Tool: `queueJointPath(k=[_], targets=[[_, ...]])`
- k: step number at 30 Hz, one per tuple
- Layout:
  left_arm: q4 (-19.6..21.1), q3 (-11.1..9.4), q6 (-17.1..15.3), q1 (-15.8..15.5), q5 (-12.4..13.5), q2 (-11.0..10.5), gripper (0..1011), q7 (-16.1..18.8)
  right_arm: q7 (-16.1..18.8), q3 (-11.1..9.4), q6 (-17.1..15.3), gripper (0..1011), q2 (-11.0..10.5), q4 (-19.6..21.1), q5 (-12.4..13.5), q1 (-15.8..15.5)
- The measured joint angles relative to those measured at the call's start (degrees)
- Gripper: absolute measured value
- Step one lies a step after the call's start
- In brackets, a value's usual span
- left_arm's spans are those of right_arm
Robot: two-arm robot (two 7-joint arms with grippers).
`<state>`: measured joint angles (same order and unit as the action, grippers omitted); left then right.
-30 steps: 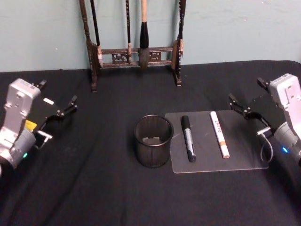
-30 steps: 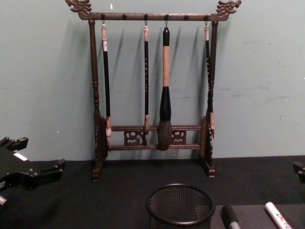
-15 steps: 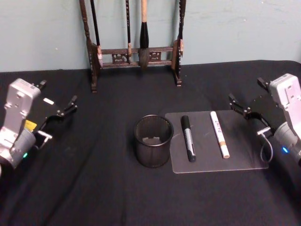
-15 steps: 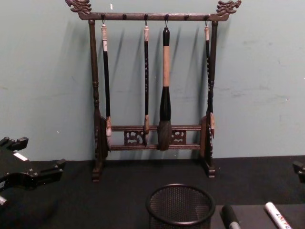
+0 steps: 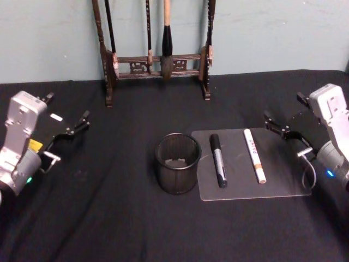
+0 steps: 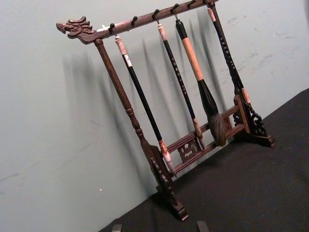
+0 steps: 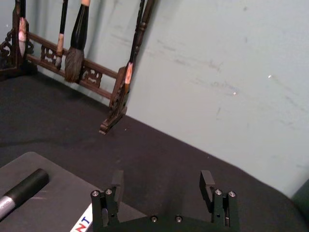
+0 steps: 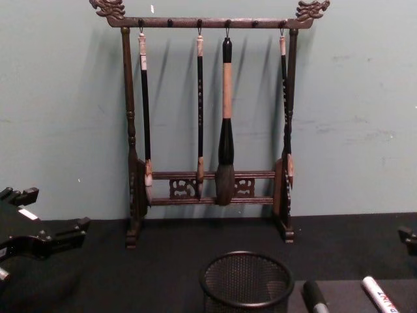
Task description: Pick up the water-based marker from the table and place it into the pen holder.
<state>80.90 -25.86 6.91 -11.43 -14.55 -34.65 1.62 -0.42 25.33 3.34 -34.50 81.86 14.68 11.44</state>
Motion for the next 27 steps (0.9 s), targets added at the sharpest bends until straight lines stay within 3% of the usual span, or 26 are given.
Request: queueJointPath(k=[5,12,16,22,27], targets=[[0.0,0.0,0.0,0.0,0.0,0.0,1001,0.0,1.8,-1.1,-5.0,1002,0.0,2.0,1.7,-0.1],[0.0,0.0,0.0,0.0,0.0,0.0,1001,0.0,3.9,-3.1,-16.5,1002,0.8,5.6,5.6,0.3],[0.0,0.0,0.0,0.0,0.0,0.0,1001,0.0,4.2,-3.4,-22.0,1002,1.7,6.8,6.5,0.8],[0.0,0.0,0.0,0.0,0.0,0.0,1001,0.0,4.0,-3.2,-28.2,1000,3.4,7.8,6.8,1.3],[0.0,0.0,0.0,0.0,0.0,0.0,1001,0.0,3.9,-2.9,-31.4,1002,5.0,7.7,6.8,1.8]])
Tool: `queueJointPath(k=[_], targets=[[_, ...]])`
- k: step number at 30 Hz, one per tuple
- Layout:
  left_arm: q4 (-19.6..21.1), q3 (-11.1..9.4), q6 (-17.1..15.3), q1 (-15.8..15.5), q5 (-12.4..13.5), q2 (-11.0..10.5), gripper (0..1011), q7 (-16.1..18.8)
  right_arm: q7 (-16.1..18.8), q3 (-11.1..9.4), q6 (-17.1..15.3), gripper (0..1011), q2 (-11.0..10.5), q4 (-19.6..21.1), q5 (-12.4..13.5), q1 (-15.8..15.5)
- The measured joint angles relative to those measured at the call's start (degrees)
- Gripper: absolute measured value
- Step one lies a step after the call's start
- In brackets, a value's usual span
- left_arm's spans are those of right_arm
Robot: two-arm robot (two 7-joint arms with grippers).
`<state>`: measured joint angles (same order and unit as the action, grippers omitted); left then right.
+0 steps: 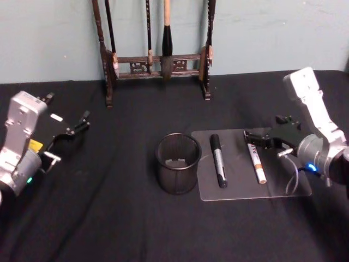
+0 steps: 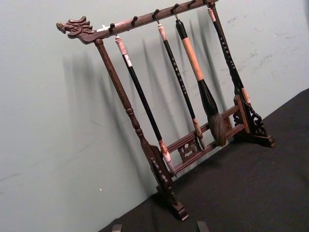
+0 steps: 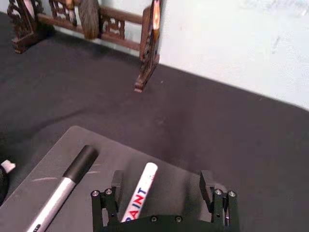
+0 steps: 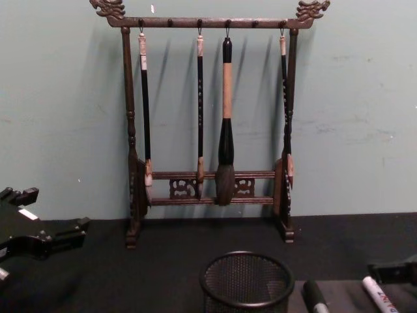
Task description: Pick up the water-based marker from the table and place it into the pen holder.
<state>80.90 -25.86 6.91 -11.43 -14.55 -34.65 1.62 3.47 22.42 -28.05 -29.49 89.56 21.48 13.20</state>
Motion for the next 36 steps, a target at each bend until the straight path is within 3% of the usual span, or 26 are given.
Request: queueJointPath(k=[12,36], targets=[[0.0,0.0,0.0,0.0,0.0,0.0,1001,0.0,-0.7,-0.1,-4.2,1002,3.3,-2.2,-0.9,0.8],[0.0,0.0,0.0,0.0,0.0,0.0,1001,0.0,1.3,-0.5,-5.8,1000,6.0,-4.5,-3.9,1.2]])
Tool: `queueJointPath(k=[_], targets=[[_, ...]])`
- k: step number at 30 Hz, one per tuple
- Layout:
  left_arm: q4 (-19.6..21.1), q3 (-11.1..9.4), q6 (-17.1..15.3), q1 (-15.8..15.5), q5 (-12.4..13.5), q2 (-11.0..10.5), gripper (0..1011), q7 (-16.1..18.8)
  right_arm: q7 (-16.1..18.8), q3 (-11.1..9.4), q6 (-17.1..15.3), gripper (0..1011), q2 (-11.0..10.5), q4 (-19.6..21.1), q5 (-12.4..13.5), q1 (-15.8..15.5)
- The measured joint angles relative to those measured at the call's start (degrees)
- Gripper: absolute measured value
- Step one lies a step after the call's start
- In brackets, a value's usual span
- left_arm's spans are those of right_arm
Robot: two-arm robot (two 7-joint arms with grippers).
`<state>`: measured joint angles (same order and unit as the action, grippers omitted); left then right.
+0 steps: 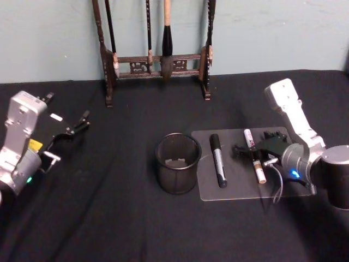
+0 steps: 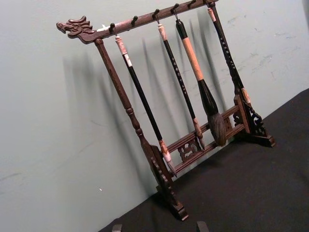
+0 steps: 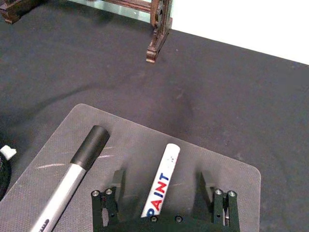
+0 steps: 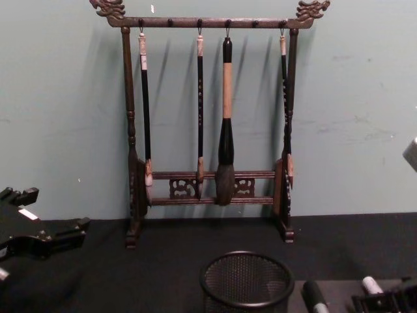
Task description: Pick up the water-based marker from the table and place it into the pen holder.
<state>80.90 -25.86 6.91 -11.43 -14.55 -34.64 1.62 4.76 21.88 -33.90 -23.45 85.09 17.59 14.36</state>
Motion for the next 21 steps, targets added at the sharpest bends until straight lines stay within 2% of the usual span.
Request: queueJointPath(k=[21], targets=[[0.0,0.0,0.0,0.0,0.0,0.0,1001,0.0,1.4,-2.3,-1.1,1002,2.6,-1.1,-1.1,-0.3]])
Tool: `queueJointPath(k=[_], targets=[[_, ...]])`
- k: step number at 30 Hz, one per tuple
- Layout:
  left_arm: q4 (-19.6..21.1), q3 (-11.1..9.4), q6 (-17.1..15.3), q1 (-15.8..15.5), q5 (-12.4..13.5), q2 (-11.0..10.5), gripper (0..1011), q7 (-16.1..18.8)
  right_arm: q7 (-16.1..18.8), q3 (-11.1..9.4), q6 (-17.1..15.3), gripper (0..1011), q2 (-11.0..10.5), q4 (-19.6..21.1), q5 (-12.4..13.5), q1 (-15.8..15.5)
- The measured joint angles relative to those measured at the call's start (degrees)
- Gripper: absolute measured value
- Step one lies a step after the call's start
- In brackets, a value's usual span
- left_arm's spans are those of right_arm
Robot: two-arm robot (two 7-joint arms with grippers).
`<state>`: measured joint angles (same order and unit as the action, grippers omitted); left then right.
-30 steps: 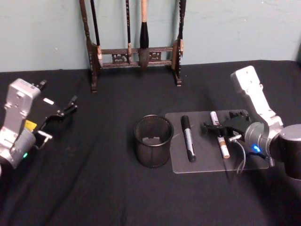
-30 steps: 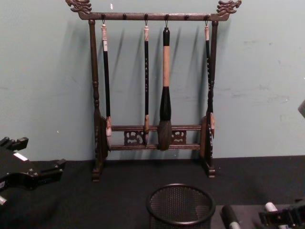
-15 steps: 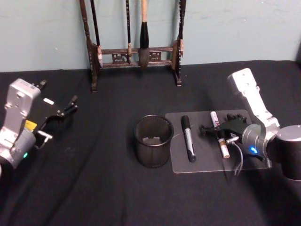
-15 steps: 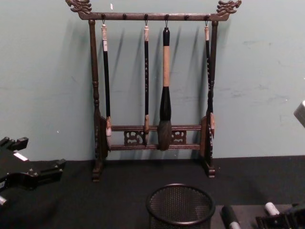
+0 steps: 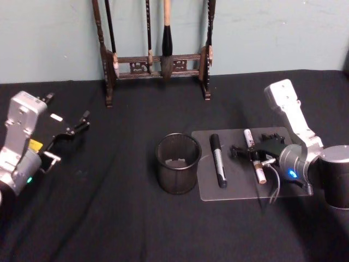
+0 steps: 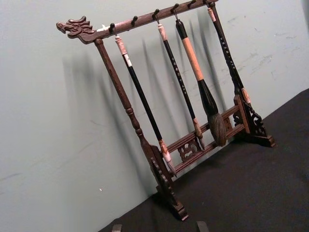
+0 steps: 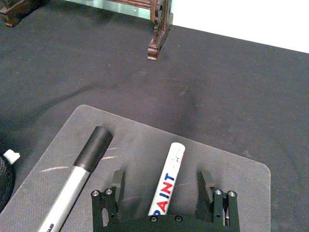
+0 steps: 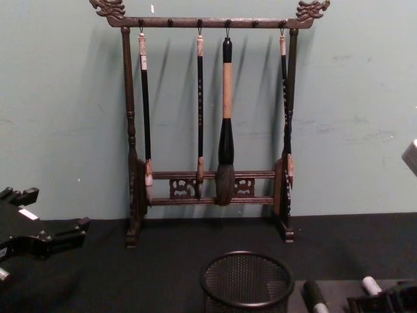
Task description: Pick up the water-based marker from the table and place it into the pen holder.
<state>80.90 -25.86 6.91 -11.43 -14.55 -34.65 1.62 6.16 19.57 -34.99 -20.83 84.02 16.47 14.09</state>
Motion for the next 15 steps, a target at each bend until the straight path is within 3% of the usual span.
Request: queueJointPath(k=[15], targets=[[0.0,0.0,0.0,0.0,0.0,0.0,1001,0.0,1.2,-0.9,-0.2,1002,1.2,-1.5,-1.7,0.4]])
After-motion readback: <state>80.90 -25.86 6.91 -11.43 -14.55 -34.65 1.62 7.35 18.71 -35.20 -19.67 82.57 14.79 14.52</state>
